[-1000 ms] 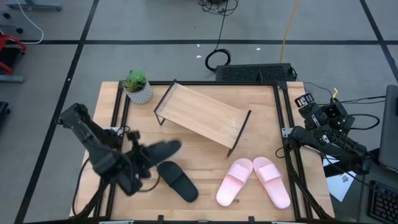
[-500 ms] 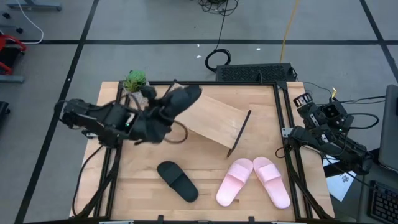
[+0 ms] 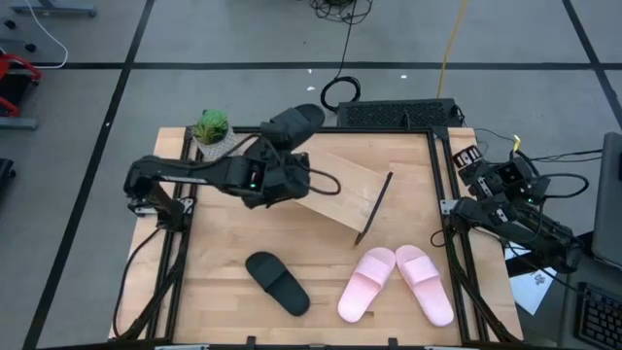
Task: Pick and place slides into the shelf
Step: Put the left black slide on the shelf
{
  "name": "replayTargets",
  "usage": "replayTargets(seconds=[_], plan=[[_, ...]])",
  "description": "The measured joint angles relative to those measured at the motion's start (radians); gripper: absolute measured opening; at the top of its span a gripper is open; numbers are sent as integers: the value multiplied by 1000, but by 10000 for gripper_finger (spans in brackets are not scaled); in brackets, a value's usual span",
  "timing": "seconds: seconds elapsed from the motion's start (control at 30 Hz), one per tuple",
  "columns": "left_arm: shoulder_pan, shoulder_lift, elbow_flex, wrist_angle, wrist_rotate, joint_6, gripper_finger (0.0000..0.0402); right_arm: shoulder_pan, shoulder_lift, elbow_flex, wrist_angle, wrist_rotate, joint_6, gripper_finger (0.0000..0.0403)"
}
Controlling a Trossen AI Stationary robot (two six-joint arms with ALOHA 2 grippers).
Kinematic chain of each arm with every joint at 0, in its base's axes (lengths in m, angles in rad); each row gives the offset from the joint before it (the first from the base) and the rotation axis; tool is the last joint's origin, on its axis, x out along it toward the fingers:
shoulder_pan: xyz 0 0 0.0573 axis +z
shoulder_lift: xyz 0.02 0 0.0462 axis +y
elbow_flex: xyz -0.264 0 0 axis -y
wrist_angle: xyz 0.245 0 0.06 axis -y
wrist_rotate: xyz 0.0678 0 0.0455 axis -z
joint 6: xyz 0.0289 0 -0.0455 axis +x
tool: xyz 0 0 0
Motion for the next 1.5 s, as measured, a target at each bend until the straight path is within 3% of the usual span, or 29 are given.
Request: replayTargets(seconds=[0.53, 0.67, 1.0, 1.3, 1.5], plan=[[160, 0, 0, -45, -38, -174, 0, 0, 0, 0, -33, -45, 3, 187], [175, -3, 1, -91, 64, -261, 0, 0, 0, 0, -44, -65, 28, 187], [173, 0, 0, -333, 178, -553, 0, 0, 0, 0, -48, -67, 1, 187], [159, 108, 0, -343, 233, -608, 0, 0, 0, 0, -54, -76, 0, 187], [161, 196, -1, -376, 192, -683, 0, 0, 0, 0, -61, -84, 1, 187]])
